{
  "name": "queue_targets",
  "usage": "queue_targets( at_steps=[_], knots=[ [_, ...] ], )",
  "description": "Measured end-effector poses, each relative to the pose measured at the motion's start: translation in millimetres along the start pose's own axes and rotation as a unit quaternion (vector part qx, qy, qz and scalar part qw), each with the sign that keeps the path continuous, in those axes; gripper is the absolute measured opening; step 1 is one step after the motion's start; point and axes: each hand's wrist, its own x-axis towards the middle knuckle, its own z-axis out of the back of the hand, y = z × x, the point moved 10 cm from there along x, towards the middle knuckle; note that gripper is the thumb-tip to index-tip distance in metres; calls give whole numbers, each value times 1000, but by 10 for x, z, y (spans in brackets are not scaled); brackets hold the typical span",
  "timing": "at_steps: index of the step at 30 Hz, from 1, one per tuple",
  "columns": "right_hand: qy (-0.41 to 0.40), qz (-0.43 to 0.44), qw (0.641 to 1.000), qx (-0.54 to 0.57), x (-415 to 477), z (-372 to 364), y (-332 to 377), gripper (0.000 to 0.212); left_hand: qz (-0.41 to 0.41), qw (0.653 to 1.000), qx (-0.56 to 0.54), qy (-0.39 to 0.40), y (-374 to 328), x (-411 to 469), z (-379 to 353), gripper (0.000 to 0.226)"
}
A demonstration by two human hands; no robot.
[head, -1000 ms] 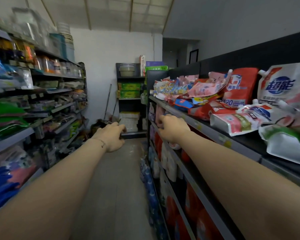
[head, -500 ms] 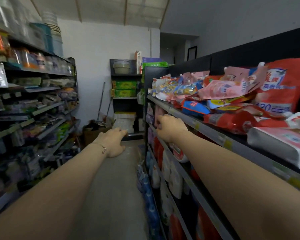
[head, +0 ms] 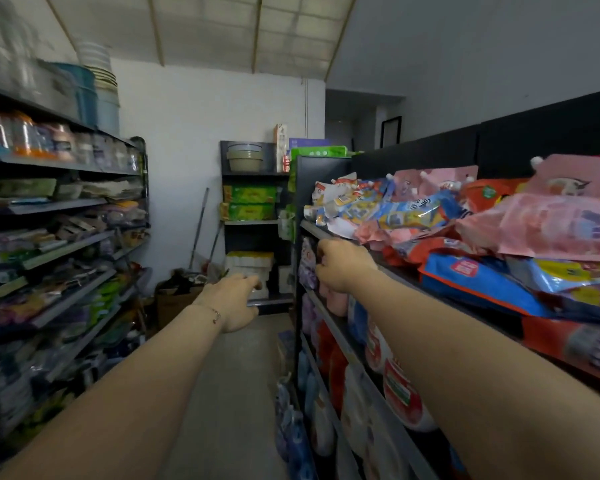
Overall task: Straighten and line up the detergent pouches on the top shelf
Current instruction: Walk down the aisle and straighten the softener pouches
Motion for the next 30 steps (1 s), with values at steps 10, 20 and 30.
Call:
queue_targets(
  at_steps=[10,20,30],
  knots=[
    [18,8,1000,-6,1249,-771,88,25,6,1000,-20,-8,779,1204,-310,48],
    [5,-25,1000,-13,2733,-1423,130,29,-24,1000,-14,-7,1619,2677,-531,47],
    [-22,-70,996,-50,3962,-1904,-117,26,-99,994,-53,-16,1931,4226,-799,42]
  ],
)
